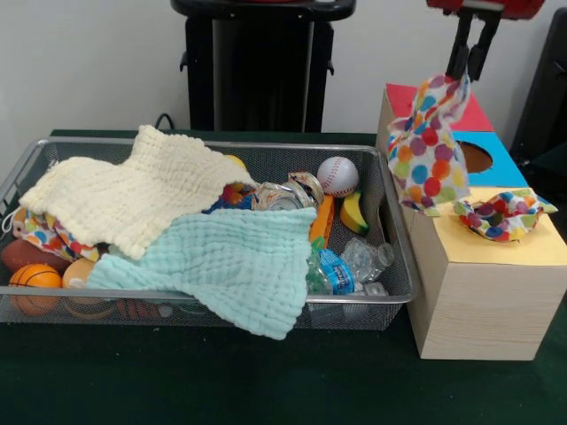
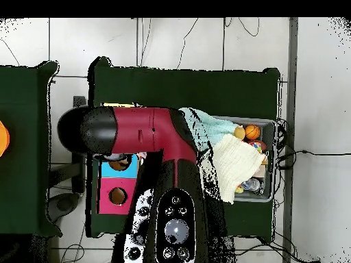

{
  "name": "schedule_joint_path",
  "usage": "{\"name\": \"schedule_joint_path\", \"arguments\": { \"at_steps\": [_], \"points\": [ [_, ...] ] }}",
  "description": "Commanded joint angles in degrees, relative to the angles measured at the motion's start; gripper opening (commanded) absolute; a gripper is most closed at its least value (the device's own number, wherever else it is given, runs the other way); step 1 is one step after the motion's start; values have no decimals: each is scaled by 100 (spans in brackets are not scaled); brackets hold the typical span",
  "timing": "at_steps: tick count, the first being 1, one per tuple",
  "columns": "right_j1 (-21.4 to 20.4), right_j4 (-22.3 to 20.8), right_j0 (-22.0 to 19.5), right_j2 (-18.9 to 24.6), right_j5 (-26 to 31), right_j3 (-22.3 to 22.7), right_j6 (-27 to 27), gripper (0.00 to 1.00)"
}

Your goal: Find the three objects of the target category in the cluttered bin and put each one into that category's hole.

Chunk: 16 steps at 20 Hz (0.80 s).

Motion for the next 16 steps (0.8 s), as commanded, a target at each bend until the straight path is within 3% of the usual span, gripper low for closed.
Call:
{"name": "schedule_joint_path", "arguments": {
  "at_steps": [1, 10, 16],
  "points": [
    [-233, 161, -139, 278, 554, 278, 376, 0],
    [-399, 219, -65, 302, 1059, -1, 523, 0],
    [-253, 246, 20, 319, 863, -35, 712, 0]
  ]
}}
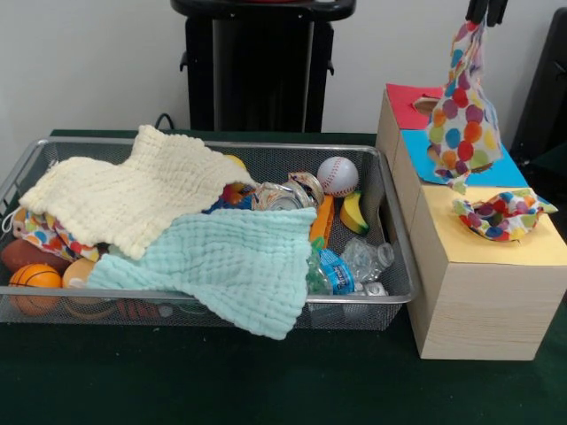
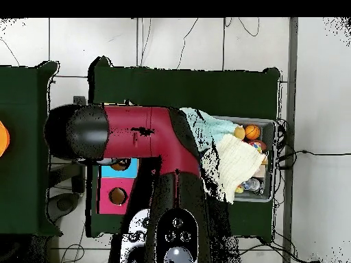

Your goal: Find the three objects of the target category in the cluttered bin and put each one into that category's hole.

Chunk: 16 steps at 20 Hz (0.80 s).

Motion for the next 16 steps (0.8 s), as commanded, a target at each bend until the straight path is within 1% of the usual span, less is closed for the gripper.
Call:
{"name": "schedule_joint_path", "arguments": {
  "at_steps": [1, 13, 16],
  "points": [
    [192, 126, 21, 315, 461, -2, 738, 0],
    [452, 183, 247, 231, 267, -149, 1036, 0],
    [513, 175, 222, 224, 234, -194, 976, 0]
  ]
}}
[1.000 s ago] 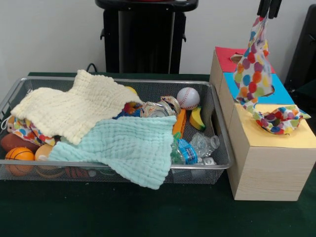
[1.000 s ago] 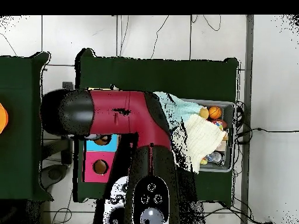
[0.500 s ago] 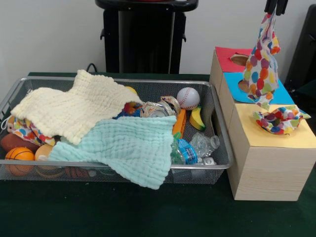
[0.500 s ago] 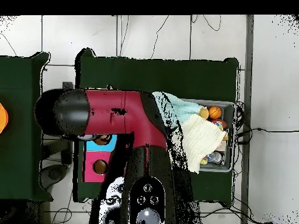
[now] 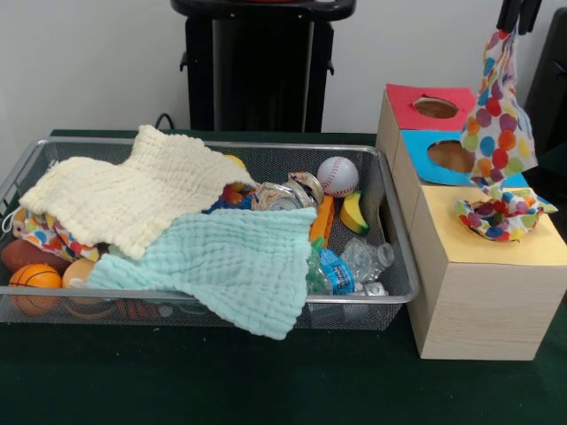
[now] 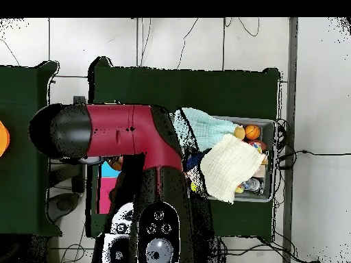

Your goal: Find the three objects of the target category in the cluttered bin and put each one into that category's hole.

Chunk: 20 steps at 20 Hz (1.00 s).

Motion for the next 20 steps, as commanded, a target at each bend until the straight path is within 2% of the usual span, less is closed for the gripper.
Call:
{"name": "schedule_joint_path", "arguments": {
  "at_steps": [1, 10, 20],
  "points": [
    [361, 76, -33, 220, 186, -47, 939, 0],
    [733, 25, -25, 213, -175, -223, 957, 0],
    [1037, -26, -59, 221, -751, -111, 877, 0]
  ]
}}
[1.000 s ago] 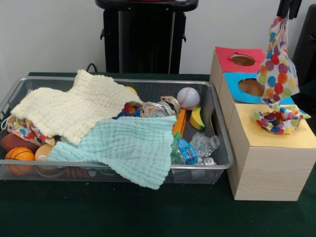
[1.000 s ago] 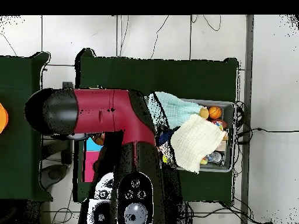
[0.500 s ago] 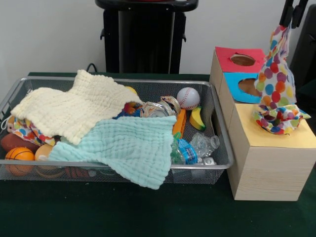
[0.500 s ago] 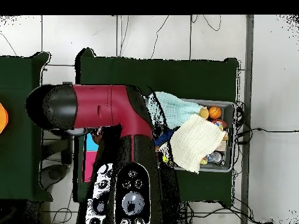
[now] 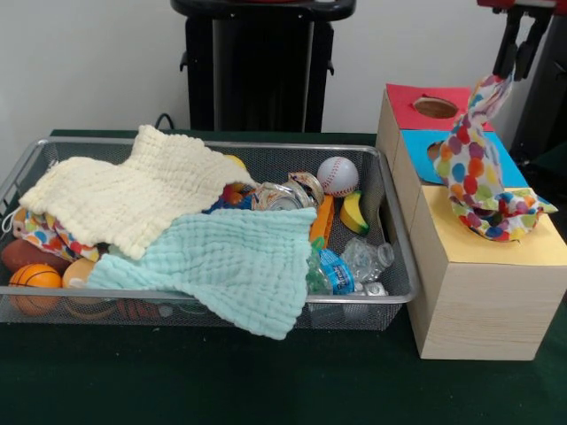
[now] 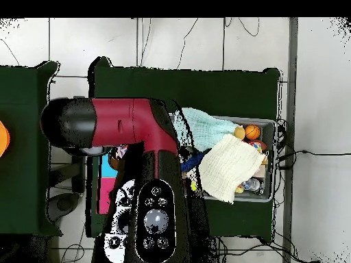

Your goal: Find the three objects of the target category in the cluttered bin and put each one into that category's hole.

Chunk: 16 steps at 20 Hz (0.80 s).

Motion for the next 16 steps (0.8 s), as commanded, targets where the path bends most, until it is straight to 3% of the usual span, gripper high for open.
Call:
{"name": "schedule_joint_path", "arguments": {
  "at_steps": [1, 8, 12, 16],
  "points": [
    [525, -26, -88, 228, -682, 149, 861, 0],
    [549, 25, -17, 191, -686, 130, 920, 0],
    [429, 72, 98, 113, -203, -88, 1068, 0],
    [47, 143, 157, 29, 557, -243, 1106, 0]
  ]
}}
